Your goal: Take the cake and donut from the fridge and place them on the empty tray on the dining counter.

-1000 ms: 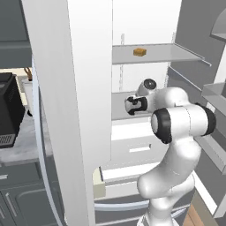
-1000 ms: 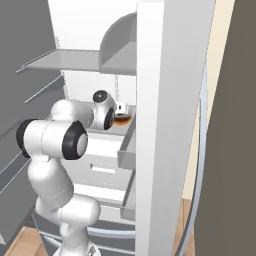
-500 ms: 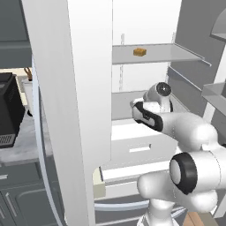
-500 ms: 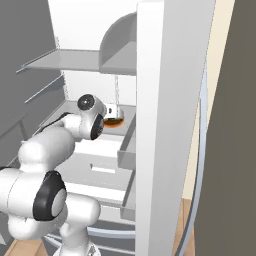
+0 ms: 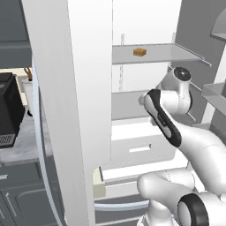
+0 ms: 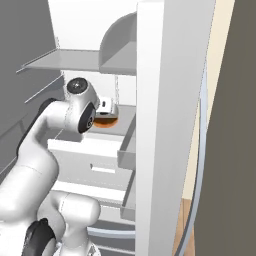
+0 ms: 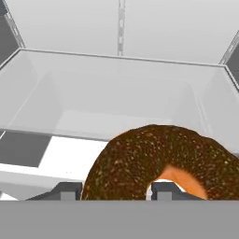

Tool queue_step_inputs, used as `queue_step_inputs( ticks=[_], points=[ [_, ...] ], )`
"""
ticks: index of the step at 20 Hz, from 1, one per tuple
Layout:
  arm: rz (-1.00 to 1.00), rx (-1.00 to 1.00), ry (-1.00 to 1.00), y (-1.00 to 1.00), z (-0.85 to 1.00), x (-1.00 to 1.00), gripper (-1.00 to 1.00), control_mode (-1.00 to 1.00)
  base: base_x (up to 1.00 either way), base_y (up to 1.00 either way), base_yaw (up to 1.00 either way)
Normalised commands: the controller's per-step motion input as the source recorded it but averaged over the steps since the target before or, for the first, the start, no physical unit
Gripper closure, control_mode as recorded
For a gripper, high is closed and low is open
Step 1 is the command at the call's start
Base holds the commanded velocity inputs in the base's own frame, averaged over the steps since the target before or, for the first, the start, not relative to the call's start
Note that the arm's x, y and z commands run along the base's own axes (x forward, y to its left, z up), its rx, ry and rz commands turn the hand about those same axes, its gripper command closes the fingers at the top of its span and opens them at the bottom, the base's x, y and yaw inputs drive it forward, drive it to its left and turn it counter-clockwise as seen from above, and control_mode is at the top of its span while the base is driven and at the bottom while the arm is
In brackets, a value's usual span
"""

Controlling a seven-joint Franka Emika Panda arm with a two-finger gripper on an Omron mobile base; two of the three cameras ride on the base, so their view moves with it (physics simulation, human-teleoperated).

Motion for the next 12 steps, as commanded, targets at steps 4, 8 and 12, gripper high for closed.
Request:
queue_step_inputs(
  ticks=[4, 8, 12],
  points=[
    [0.04, 0.01, -0.05, 0.0, 0.14, -1.0, 1.0, -1.0, 0.0, 0.0, 0.0],
    [0.08, 0.0, -0.07, 0.0, 0.15, -1.0, 1.0, -1.0, 0.0, 0.0, 0.0],
    [0.1, 0.0, 0.0, 0.06, 0.07, -0.99, 1.0, -1.0, 0.0, 0.0, 0.0]
  ],
)
